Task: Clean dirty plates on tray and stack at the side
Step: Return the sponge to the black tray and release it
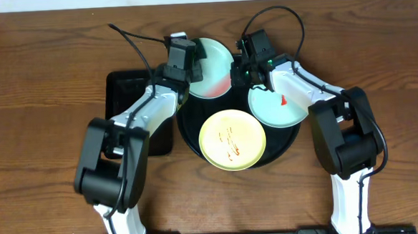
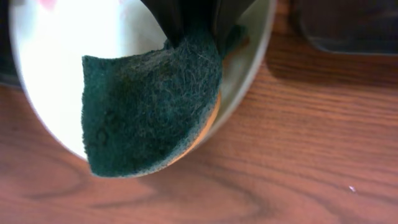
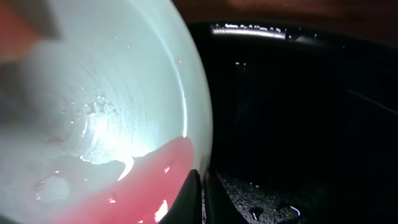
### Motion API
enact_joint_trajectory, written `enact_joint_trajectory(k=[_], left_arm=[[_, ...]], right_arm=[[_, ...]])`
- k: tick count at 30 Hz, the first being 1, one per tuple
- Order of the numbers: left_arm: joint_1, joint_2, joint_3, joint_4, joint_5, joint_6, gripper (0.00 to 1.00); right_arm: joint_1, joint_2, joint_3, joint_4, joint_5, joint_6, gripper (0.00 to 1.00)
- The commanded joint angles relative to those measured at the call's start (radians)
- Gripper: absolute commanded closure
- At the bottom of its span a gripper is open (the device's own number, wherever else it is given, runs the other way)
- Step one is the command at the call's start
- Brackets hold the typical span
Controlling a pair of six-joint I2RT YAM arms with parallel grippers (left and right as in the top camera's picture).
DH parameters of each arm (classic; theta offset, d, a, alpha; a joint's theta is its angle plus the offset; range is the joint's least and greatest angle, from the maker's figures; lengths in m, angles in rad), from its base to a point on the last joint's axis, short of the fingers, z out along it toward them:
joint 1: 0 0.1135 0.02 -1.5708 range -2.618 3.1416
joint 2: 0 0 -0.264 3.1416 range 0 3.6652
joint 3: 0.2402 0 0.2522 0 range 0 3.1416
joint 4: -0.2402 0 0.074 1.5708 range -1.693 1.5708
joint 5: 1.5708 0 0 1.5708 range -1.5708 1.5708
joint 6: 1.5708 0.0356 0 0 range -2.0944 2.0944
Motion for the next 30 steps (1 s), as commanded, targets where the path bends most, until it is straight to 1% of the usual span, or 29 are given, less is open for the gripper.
enact_joint_trajectory(k=[1,8,11,14,17,21,24,30], left_arm=[[0.003,-0.119,0.027,-0.031,-0.039,0.017,0.93],[-0.001,-0.282,0.027,-0.156,-0.036,0.034,0.92],[-0.001,-0.358,0.027,-0.256,-0.043,0.057,0.93],[0.005,-0.423,0.027,-0.378,-0.086,0.058,0.93],[0.019,-0.457,0.027,-0.499,-0.145,0.058,0.93],[0.061,-0.468,0.027,-0.649,-0.152,0.057,0.93],[0.096,-0.468,0.026,-0.705,-0.152,0.046,0.93],[0.175,-0.48,0.026,-0.72,-0.14,0.046,0.93]], right_arm=[[0.006,0.018,-0.005,-0.017,0.026,-0.026,0.99],[0.006,0.018,-0.005,-0.018,0.026,-0.026,0.99],[0.006,0.017,-0.005,-0.022,0.025,-0.026,0.99],[0.006,0.008,-0.005,-0.03,0.025,-0.025,0.99],[0.006,-0.011,-0.005,-0.037,0.025,-0.025,0.99],[0.006,-0.057,-0.005,-0.052,0.029,-0.026,0.99],[0.006,-0.086,-0.005,-0.06,0.04,-0.026,0.99],[0.006,-0.146,-0.005,-0.071,0.085,-0.035,0.99]])
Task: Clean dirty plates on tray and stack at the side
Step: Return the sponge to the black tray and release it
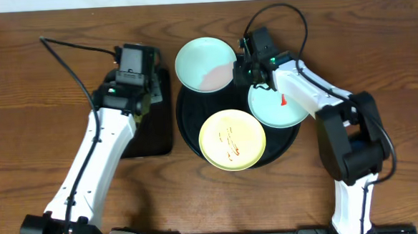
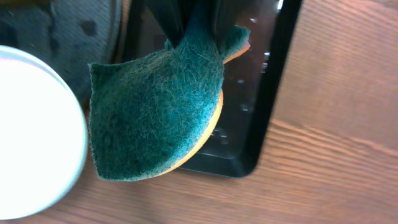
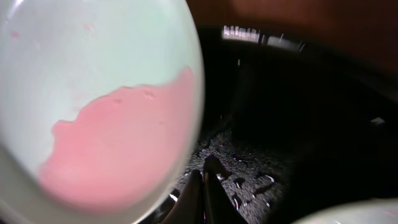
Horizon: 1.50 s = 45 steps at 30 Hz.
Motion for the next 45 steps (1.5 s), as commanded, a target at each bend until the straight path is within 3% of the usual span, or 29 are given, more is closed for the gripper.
enact_joint_trajectory(k=[1,5,7,9,15,33,41,43,45], left_arm=[[0.049,-0.026,0.017,-0.002,-0.016,-0.002,0.93],[0.077,-0.045,0.017,-0.014,-0.016,-0.002,0.93],[0.083,-0.051,0.017,-0.023,-0.016,-0.002,0.93],[0.085,-0.054,0.017,-0.032,-0.016,-0.002,0.93],[0.084,-0.054,0.017,-0.035,-0.016,-0.002,0.93],[0.084,-0.054,0.017,-0.04,-0.016,-0.002,0.93],[0.084,-0.054,0.017,-0.039,-0.016,-0.002,0.93],[0.084,-0.054,0.017,-0.039,-0.016,-0.002,0.93],[0.084,-0.054,0.017,-0.039,-0.016,-0.001,0.93]], right_arm=[[0.006,-0.077,-0.003,-0.002,0.037,-0.023,0.99],[0.006,-0.09,-0.003,-0.003,0.037,-0.023,0.99],[0.005,-0.087,-0.003,-0.003,0.038,-0.023,0.9],[0.002,-0.084,-0.003,0.001,0.038,-0.022,0.7],[-0.004,-0.043,-0.003,0.044,0.037,-0.023,0.58],[-0.005,0.109,-0.003,0.208,0.041,-0.031,0.61],[-0.003,0.138,-0.003,0.236,0.04,-0.026,0.67],[-0.003,0.143,-0.003,0.241,0.04,-0.026,0.71],[-0.003,0.145,-0.003,0.243,0.036,-0.019,0.82]])
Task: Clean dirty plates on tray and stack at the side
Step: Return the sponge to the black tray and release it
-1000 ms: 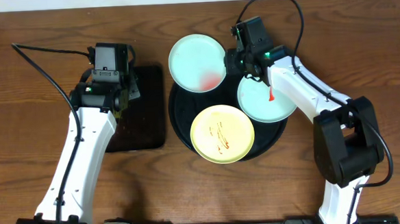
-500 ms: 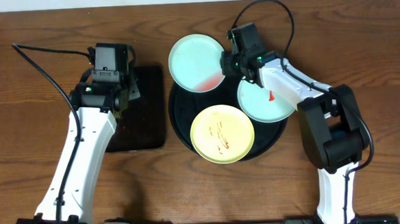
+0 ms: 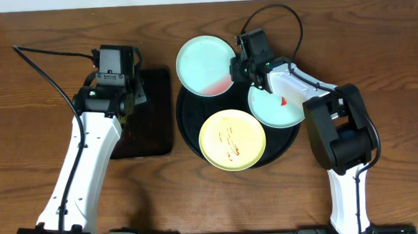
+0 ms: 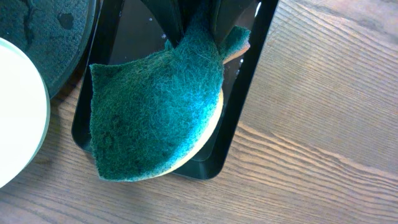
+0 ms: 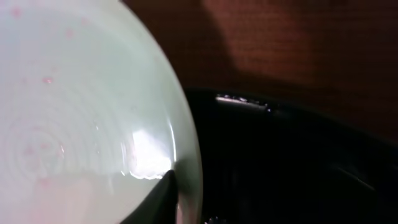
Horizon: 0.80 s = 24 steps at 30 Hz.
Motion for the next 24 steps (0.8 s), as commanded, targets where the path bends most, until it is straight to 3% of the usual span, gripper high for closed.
enact_joint_trajectory(k=[1,4,11,18,19,21,24], left_arm=[[0.004,-0.016,0.016,0.0,-0.016,0.003,0.93],[0.006,-0.013,0.001,0.005,-0.017,0.015,0.93],[0.039,0.035,-0.126,0.054,-0.015,0.021,0.93],[0.041,0.069,-0.221,0.127,0.115,-0.013,0.92],[0.041,0.072,-0.226,0.13,0.112,-0.023,0.86],[0.041,0.076,-0.234,0.134,0.112,-0.028,0.64],[0.041,0.079,-0.244,0.133,0.112,-0.056,0.47]], right_arm=[[-0.002,0.019,-0.002,0.006,-0.002,0.0,0.85],[-0.002,0.019,-0.002,0.011,-0.002,0.013,0.99],[-0.003,0.011,0.018,-0.019,-0.038,0.025,0.99],[-0.003,0.004,0.103,-0.148,-0.036,0.013,0.99],[-0.003,0.004,0.116,-0.166,-0.036,0.013,0.99],[-0.002,-0.002,0.144,-0.206,-0.034,0.01,0.99],[-0.002,-0.021,0.179,-0.259,-0.019,-0.01,0.99]])
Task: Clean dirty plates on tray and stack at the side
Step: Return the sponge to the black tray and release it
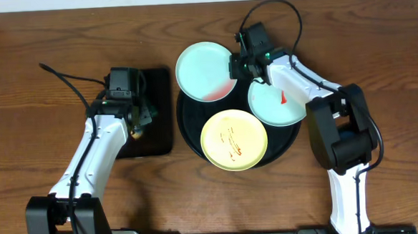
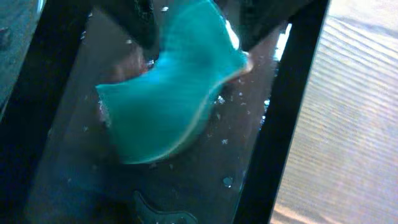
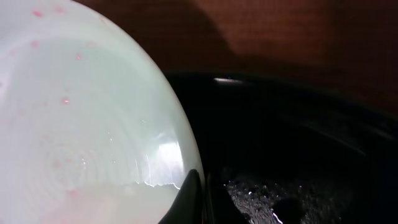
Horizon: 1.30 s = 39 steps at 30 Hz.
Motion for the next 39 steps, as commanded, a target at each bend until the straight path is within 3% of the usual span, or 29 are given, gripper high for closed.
enact_joint_trajectory(k=[1,2,5,10,18,27,39], left_arm=[[0.002,0.002,-0.013,0.002,0.013,-0.037,0.41],[0.002,0.002,-0.013,0.002,0.013,-0.037,0.33],[0.003,-0.004,-0.011,0.006,0.013,-0.037,0.25],[0.003,-0.071,0.007,0.006,0.013,-0.036,0.24],[0.003,-0.396,0.016,-0.002,0.013,-0.035,0.23],[0.002,-0.683,0.016,-0.071,0.013,-0.035,0.22],[0.002,-0.736,0.016,-0.139,0.013,-0.035,0.22]], right_arm=[[0.0,-0.032,0.057,-0.049,0.044,-0.022,0.99],[0.0,-0.042,0.062,-0.062,0.056,-0.023,0.99],[-0.001,-0.097,0.064,-0.091,0.086,-0.06,0.99],[-0.001,-0.195,0.064,-0.151,0.152,-0.094,0.99],[0.0,-0.344,0.064,-0.23,0.283,-0.138,0.99],[0.0,-0.366,0.064,-0.302,0.428,-0.138,0.99],[0.047,-0.334,0.064,-0.304,0.589,-0.18,0.99]])
